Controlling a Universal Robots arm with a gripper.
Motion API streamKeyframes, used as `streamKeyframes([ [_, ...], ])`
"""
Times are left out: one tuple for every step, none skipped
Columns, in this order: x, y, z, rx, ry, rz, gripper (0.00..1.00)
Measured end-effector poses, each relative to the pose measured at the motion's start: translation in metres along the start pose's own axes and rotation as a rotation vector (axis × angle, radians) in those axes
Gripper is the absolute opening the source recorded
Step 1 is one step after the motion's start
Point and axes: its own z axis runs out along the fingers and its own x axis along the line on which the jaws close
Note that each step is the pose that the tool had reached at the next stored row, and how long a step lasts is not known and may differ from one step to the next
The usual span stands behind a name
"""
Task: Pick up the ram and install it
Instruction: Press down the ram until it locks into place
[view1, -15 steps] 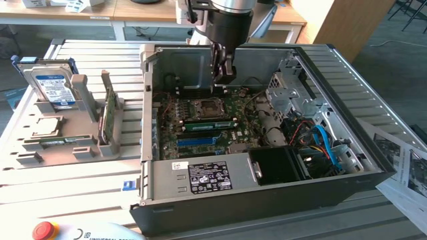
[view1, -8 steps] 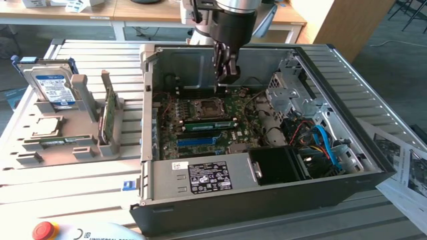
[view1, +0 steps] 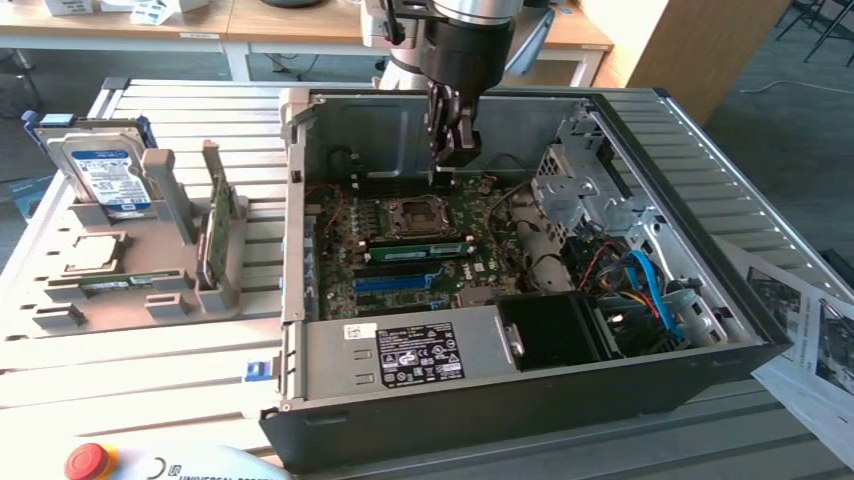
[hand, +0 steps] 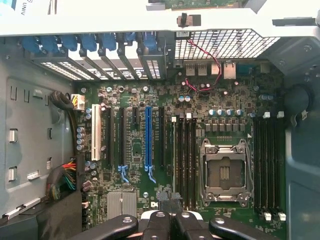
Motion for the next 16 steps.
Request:
streamKeyframes([
  [0.0000, 0.0000, 0.0000, 0.0000, -0.0001, 0.000, 0.11],
  [0.0000, 0.0000, 0.0000, 0.0000, 0.0000, 0.000, 0.11],
  [0.0000, 0.0000, 0.0000, 0.0000, -0.0001, 0.000, 0.11],
  [0.0000, 0.0000, 0.0000, 0.0000, 0.0000, 0.000, 0.11],
  [0.0000, 0.0000, 0.0000, 0.0000, 0.0000, 0.000, 0.11],
  [0.0000, 0.0000, 0.0000, 0.0000, 0.0000, 0.000, 0.11],
  [0.0000, 0.0000, 0.0000, 0.0001, 0.0000, 0.000, 0.11],
  [0.0000, 0.0000, 0.0000, 0.0000, 0.0000, 0.001, 0.11],
  [0.0000, 0.0000, 0.0000, -0.0003, -0.0002, 0.004, 0.11],
  [0.0000, 0.0000, 0.0000, -0.0008, -0.0004, 0.012, 0.11],
  [0.0000, 0.0000, 0.0000, -0.0015, -0.0008, 0.024, 0.11],
  [0.0000, 0.0000, 0.0000, -0.0023, -0.0011, 0.038, 0.11],
  [0.0000, 0.0000, 0.0000, -0.0032, -0.0015, 0.053, 0.11],
  [0.0000, 0.0000, 0.0000, -0.0040, -0.0018, 0.067, 0.11],
  [0.0000, 0.0000, 0.0001, -0.0048, -0.0023, 0.080, 0.11],
  [0.0000, 0.0000, 0.0001, -0.0056, -0.0026, 0.093, 0.11],
])
